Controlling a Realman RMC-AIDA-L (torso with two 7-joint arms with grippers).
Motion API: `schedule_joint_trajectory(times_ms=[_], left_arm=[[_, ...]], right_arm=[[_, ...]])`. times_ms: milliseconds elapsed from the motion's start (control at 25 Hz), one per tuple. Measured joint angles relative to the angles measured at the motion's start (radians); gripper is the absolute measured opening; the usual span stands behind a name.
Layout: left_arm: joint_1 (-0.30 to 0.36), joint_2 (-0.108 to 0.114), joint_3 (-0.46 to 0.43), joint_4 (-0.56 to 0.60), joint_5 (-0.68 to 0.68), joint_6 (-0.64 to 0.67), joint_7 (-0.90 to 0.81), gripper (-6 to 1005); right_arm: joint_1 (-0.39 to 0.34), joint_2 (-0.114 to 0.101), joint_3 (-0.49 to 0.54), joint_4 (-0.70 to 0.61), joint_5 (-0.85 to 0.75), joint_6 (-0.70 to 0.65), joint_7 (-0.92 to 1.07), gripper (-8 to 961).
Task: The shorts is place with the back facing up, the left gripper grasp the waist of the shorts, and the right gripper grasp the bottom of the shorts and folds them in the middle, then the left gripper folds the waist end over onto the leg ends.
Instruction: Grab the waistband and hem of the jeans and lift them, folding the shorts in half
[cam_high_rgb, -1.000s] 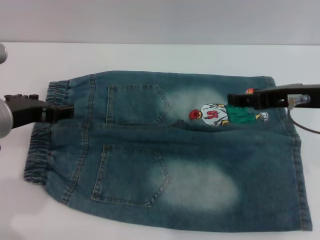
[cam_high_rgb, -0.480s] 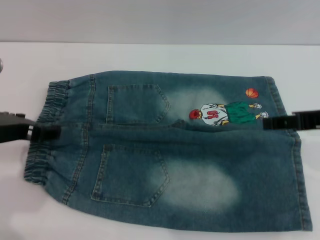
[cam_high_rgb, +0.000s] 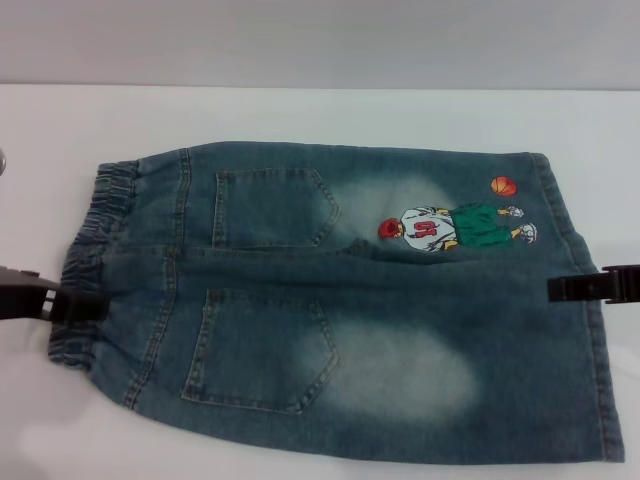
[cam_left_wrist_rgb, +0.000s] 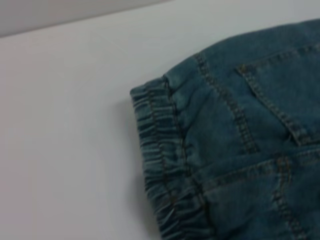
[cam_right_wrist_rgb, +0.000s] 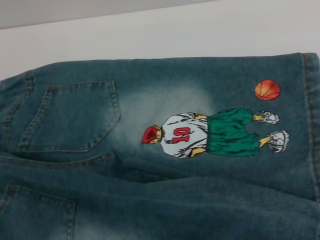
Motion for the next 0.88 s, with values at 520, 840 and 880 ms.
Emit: schedule_joint_trajectory(times_ms=[520, 840, 880], left_arm=[[-0.034, 0.0, -0.016, 0.061, 0.037, -0.095, -0.003, 825], [-0.059, -0.003, -0.007, 0.074, 0.038, -0.117, -0.013, 823], [-0.073, -0.002, -0.006, 0.094, 0.038, -0.117, -0.014, 823]], right_arm=[[0.005, -0.004, -0.001, 0.069, -0.007, -0.046, -0.011, 652], [0.011, -0.002, -0.023, 0.061, -0.053, -0.048, -0.011, 648], [0.011, -0.002, -0.026, 0.061, -0.053, -0.049, -0.011, 647]])
